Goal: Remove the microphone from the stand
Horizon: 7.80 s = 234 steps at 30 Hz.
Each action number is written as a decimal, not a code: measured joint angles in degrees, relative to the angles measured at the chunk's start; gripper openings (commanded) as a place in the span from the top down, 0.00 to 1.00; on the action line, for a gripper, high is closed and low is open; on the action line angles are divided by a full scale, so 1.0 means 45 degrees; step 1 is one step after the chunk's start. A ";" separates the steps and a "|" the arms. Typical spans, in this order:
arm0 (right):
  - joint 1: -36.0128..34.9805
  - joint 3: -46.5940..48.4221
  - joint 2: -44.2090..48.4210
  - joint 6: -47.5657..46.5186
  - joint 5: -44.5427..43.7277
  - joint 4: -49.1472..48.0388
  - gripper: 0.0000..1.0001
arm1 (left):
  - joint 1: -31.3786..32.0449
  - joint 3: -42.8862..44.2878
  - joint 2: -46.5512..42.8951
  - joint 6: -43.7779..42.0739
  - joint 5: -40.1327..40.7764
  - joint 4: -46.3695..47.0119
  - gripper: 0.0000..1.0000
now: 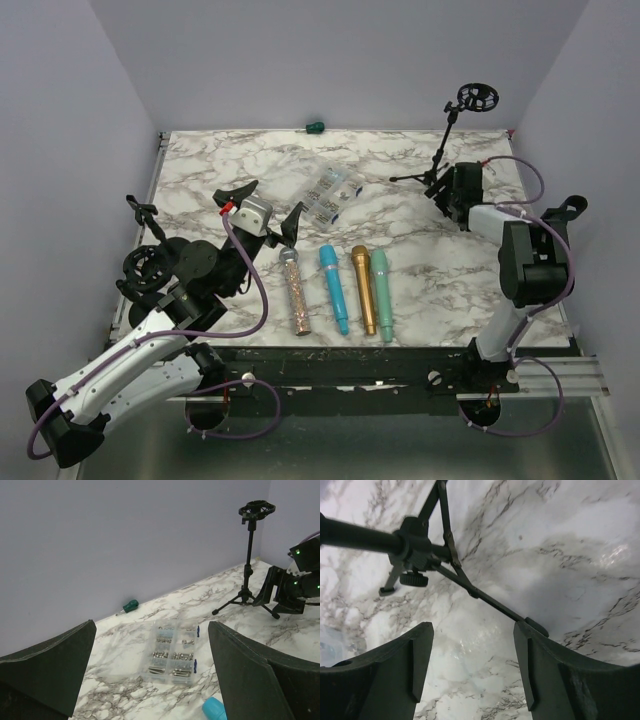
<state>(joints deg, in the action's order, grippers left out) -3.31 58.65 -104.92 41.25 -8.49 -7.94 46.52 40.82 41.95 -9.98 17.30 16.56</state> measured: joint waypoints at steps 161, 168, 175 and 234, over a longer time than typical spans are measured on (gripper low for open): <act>-0.0160 0.4090 -0.1719 0.5255 0.0500 -0.1515 0.75 | 0.0000 0.0000 0.0228 -0.0010 0.0000 0.0000 0.01; -0.0160 0.4172 -0.1773 0.5081 0.0491 -0.1481 0.99 | 0.0000 0.0000 0.0253 -0.0015 0.0000 0.0000 0.01; -0.0102 0.4080 -0.1569 0.4051 0.1156 -0.1297 0.99 | 0.0000 0.0000 0.0253 -0.0015 0.0000 0.0000 0.01; -0.0738 0.5246 -0.0155 -0.2730 -0.0588 0.4415 0.79 | 0.0000 0.0000 0.0418 0.0044 -0.0039 -0.0005 0.02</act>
<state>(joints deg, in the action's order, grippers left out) -6.63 82.26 -105.62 28.97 -11.14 11.92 46.52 40.82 43.83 -9.78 17.12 16.53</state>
